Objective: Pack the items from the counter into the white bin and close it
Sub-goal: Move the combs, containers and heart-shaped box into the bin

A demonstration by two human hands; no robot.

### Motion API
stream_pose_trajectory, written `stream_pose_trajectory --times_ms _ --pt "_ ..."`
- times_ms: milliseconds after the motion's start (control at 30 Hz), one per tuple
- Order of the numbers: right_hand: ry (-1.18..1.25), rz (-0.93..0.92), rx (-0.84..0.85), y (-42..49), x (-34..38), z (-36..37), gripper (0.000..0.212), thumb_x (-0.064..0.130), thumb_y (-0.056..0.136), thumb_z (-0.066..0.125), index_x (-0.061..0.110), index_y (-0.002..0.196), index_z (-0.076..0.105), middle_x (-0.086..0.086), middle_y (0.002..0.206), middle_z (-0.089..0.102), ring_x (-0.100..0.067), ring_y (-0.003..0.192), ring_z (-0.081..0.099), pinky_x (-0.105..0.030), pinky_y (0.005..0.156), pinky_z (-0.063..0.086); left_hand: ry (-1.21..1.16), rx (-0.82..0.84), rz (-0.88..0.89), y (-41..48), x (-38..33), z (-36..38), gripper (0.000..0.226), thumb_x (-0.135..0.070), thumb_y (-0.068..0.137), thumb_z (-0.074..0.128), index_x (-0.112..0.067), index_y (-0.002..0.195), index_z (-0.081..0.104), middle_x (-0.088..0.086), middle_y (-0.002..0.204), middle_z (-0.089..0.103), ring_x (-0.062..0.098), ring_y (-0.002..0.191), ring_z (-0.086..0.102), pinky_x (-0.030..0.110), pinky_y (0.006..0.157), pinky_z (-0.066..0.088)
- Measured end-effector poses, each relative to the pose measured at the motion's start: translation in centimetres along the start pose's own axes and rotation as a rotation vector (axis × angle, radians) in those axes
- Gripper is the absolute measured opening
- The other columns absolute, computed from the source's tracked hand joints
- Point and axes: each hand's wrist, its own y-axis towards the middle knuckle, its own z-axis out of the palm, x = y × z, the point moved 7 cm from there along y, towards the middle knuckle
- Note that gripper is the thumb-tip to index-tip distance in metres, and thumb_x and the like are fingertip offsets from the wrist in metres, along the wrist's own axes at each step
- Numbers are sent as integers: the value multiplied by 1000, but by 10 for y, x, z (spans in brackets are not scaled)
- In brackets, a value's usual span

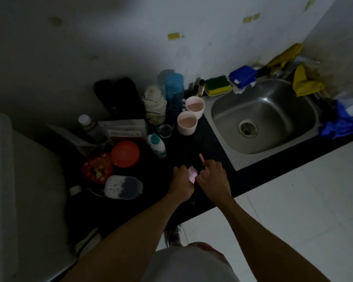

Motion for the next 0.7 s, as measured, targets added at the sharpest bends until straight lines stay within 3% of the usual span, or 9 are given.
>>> stream_pose_trajectory --times_ms 67,133,233,300,400,533,700 --pt "160 5 3 -7 8 0 39 51 78 63 31 110 53 12 109 50 -5 86 57 -26 69 50 -106 13 -3 -4 1 -8 21 -5 85 63 -4 99 48 17 111 48 32 95 58 34 78 51" --pt "323 -15 -13 -14 21 1 40 49 76 67 35 109 50 14 105 52 -2 83 59 -20 64 47 -261 2 -9 -10 6 -26 19 -5 84 63 -10 88 45 13 97 53 28 87 60 25 66 47" --pt "504 -46 -39 -22 42 2 49 45 76 72 36 117 46 12 102 58 0 83 63 -17 61 51 -500 -7 -60 -22 10 -57 21 -13 89 63 -13 81 44 1 76 55 7 65 53 9 51 42" --pt "596 -70 -31 -26 65 5 53 49 73 76 40 115 45 13 104 60 2 85 64 -16 62 54 -611 -32 -72 -32 12 -84 20 -10 90 62 -13 79 46 0 75 57 2 63 54 9 52 45" --pt "700 -129 -25 -28 99 6 55 50 69 82 42 111 48 12 104 61 -2 88 66 -22 66 58 -720 -45 -60 -44 10 -123 9 -8 90 62 -11 86 55 3 84 63 7 74 63 20 64 55" --pt "778 -257 -7 -32 160 6 58 40 69 87 35 113 50 9 108 63 -9 96 67 -29 74 60 -785 -124 -10 -65 15 -183 10 -12 93 62 -6 93 55 -2 82 61 -12 62 61 7 51 46" --pt "817 -409 -7 -52 238 1 67 38 72 84 32 123 41 7 123 51 -12 110 60 -40 88 57 -771 -342 59 -96 35 -260 12 -16 94 60 -20 82 58 -6 79 64 -8 64 61 9 54 46"
